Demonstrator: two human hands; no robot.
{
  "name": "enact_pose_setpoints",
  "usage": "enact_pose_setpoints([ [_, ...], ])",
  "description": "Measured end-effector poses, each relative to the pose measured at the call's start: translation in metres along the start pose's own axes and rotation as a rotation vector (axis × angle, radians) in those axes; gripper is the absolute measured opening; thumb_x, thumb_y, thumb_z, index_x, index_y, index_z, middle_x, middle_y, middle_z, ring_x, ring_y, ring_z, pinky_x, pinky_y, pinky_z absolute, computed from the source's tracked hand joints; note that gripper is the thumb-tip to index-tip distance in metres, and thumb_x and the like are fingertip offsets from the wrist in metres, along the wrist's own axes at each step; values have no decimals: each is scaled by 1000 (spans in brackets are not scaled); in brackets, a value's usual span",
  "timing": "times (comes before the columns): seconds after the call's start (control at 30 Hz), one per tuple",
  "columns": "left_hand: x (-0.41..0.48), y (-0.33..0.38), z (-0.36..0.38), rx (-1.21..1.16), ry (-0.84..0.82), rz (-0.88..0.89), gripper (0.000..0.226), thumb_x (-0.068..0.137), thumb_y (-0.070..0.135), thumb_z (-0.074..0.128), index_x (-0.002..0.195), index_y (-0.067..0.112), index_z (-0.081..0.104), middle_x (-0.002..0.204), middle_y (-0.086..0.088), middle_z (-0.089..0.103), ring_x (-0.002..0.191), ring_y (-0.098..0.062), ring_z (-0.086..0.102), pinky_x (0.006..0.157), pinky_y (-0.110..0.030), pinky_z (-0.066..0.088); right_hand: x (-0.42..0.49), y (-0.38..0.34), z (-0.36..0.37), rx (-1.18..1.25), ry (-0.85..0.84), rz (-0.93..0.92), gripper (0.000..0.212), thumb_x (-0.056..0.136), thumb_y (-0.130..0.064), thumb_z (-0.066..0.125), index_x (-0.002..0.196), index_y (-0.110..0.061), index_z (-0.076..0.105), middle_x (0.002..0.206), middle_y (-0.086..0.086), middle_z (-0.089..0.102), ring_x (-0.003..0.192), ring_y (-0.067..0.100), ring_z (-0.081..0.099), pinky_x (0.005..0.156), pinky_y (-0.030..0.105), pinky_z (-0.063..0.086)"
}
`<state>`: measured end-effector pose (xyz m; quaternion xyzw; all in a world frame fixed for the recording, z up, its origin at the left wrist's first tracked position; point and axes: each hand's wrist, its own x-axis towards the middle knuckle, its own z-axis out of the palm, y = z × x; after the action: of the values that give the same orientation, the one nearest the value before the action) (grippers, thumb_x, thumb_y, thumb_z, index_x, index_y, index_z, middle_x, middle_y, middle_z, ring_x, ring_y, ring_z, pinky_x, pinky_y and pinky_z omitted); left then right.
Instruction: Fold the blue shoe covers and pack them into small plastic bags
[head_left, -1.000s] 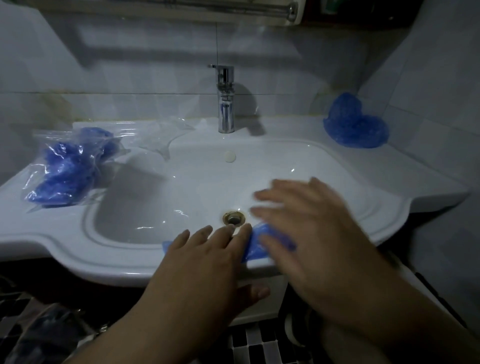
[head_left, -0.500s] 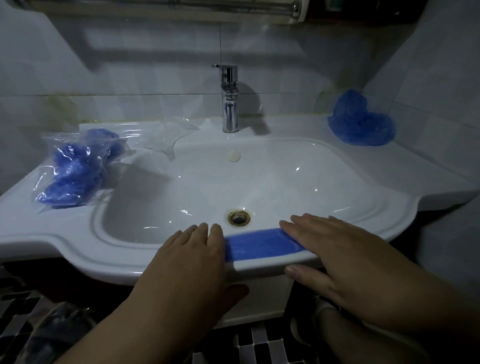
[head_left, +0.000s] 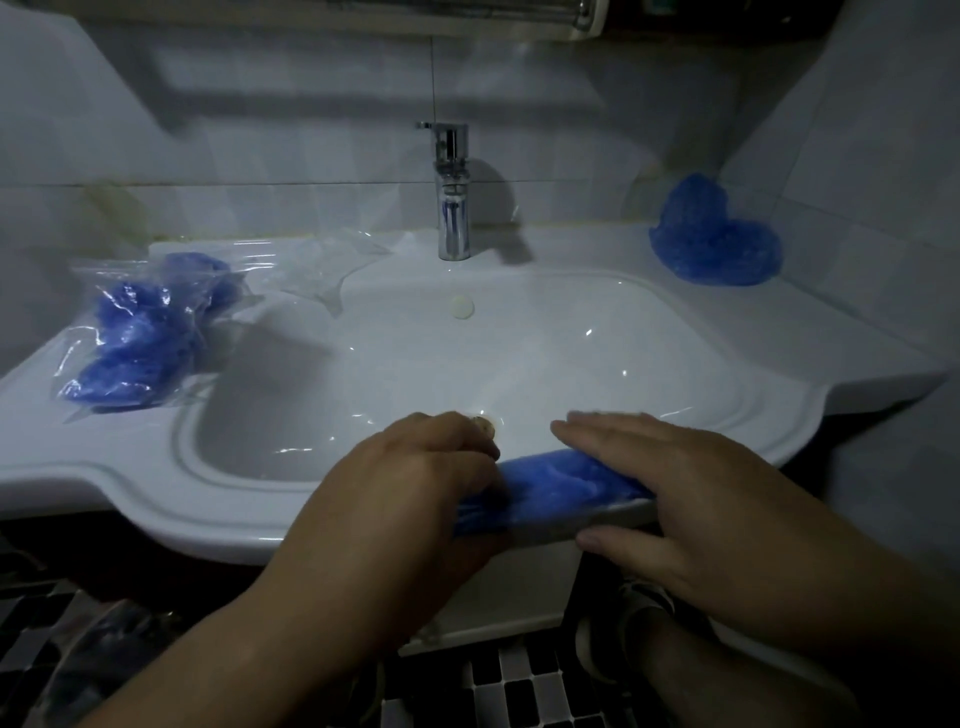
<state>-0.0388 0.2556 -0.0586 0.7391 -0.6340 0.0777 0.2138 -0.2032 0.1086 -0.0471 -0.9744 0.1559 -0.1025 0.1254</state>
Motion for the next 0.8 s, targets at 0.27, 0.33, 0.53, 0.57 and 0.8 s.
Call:
enact_pose_setpoints([
  [0.27, 0, -9, -4, -101, -2, -150, 8, 81, 43, 65, 84, 40, 72, 72, 15, 56, 65, -7, 53, 54, -20, 35, 14, 10, 8, 194, 154, -111, 5, 79, -34, 66, 82, -33, 69, 84, -19, 61, 86, 6, 58, 72, 20, 44],
  [0.33, -1, -12, -7, -196, -33, -241, 8, 86, 40, 62, 86, 37, 69, 73, 10, 64, 74, -6, 58, 61, -23, 43, 16, 14, 8, 261, 103, -84, 4, 79, -35, 68, 83, -33, 67, 87, -19, 62, 88, 5, 59, 73, 17, 43],
  [0.53, -1, -13, -13, -223, -69, -371, 12, 88, 35, 62, 81, 37, 72, 71, 15, 68, 70, 0, 62, 65, -20, 49, 26, 16, 0, 328, 46, 10, 14, 86, -24, 68, 81, -37, 68, 87, -24, 66, 87, -2, 60, 72, 11, 42],
  [0.57, 0, -12, -14, -231, -54, -395, 11, 87, 34, 64, 80, 38, 72, 70, 18, 69, 70, 1, 62, 67, -20, 50, 28, 14, 0, 334, 42, 19, 13, 88, -23, 65, 82, -35, 68, 86, -22, 67, 87, -2, 60, 72, 12, 43],
  [0.8, -1, -9, -16, -142, -72, -451, 12, 87, 31, 64, 76, 35, 69, 71, 18, 66, 70, 0, 61, 63, -13, 44, 39, 5, 10, 198, 51, 88, 8, 93, -32, 59, 88, -34, 65, 87, -16, 67, 83, -1, 58, 69, 16, 42],
])
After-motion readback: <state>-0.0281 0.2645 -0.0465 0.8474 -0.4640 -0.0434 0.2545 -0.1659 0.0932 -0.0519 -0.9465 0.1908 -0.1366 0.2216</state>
